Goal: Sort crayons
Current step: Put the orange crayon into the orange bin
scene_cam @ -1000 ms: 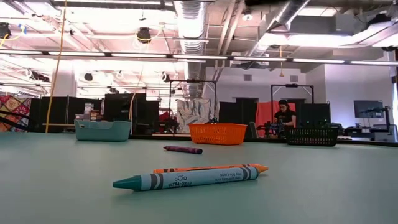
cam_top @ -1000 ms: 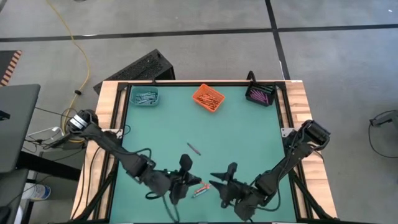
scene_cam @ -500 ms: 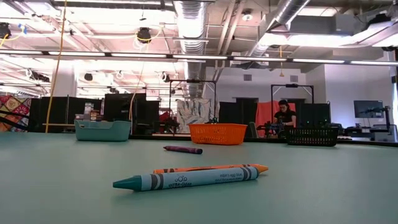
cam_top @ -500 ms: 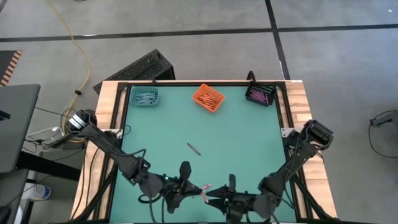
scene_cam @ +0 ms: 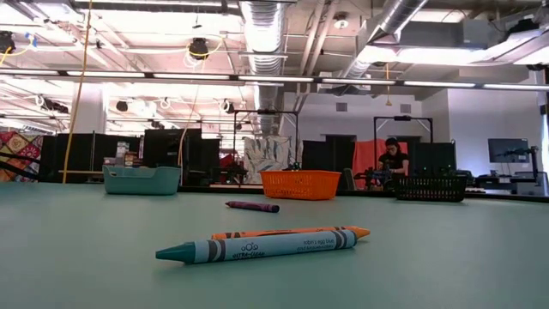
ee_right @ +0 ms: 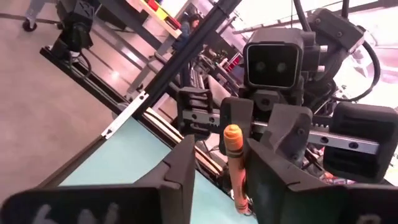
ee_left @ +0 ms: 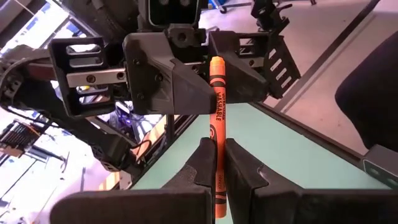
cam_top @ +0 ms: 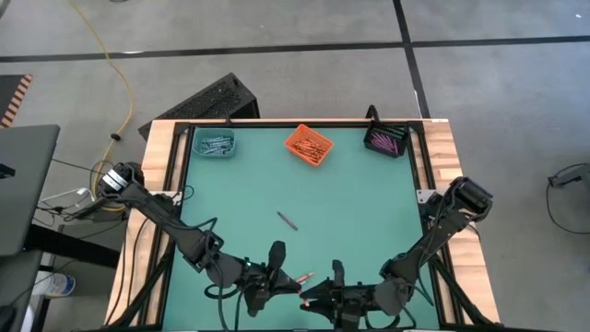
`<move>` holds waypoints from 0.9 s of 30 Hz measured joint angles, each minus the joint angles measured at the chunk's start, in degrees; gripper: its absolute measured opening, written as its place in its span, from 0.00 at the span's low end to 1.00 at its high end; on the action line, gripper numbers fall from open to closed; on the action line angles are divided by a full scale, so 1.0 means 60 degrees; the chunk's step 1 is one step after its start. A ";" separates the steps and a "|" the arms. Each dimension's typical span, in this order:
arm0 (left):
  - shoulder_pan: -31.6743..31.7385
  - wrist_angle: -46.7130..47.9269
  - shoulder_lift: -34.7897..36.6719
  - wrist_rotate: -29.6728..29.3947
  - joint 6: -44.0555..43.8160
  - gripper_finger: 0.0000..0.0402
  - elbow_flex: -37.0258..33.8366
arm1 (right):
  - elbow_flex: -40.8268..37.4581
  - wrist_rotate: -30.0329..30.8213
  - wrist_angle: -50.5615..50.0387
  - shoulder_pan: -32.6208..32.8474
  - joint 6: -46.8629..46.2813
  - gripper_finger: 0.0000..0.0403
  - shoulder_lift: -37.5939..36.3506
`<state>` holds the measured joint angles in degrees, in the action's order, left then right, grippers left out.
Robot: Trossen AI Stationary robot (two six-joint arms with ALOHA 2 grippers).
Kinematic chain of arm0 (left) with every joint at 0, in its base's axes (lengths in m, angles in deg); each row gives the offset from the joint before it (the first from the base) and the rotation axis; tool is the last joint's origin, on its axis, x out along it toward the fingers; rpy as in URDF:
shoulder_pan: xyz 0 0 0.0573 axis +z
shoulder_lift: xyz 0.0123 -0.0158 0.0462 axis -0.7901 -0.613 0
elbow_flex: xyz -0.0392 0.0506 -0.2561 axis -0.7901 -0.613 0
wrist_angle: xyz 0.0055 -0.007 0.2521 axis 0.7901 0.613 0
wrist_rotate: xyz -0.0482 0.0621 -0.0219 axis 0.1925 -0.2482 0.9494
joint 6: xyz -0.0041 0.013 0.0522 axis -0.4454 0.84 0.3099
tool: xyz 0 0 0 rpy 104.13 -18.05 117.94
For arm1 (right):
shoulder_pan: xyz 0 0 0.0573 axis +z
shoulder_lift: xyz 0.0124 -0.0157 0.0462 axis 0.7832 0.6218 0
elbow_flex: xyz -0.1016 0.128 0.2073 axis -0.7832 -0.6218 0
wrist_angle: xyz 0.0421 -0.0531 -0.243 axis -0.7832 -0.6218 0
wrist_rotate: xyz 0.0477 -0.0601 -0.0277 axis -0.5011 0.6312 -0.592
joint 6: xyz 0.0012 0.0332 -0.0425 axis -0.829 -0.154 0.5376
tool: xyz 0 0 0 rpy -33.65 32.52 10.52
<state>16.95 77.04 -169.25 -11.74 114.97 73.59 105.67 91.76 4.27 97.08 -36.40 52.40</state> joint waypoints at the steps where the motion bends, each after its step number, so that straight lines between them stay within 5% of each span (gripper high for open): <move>1: 0.0014 0.0000 0.0000 0.0041 0.0000 0.00 0.0000 | 0.0000 -0.0073 0.0020 -0.0023 -0.0010 0.31 0.0000; 12: 0.0164 0.0174 -0.0018 0.0293 -0.0069 0.00 -0.0013 | 0.0015 -0.0235 -0.0287 -0.0150 -0.0079 0.02 -0.0015; 19: 0.0218 0.0339 -0.0004 -0.0498 -0.0685 0.01 -0.0007 | 0.0004 0.0426 -0.1554 -0.0350 -0.0554 0.01 0.0007; 27: 0.0131 0.3080 -0.0004 -0.1958 -0.3176 0.00 -0.0007 | 0.0004 0.0712 -0.4746 -0.1327 -0.2874 0.00 0.0007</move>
<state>17.74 95.52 -169.27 -23.48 95.91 73.55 105.70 96.04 -24.21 89.12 -53.64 52.45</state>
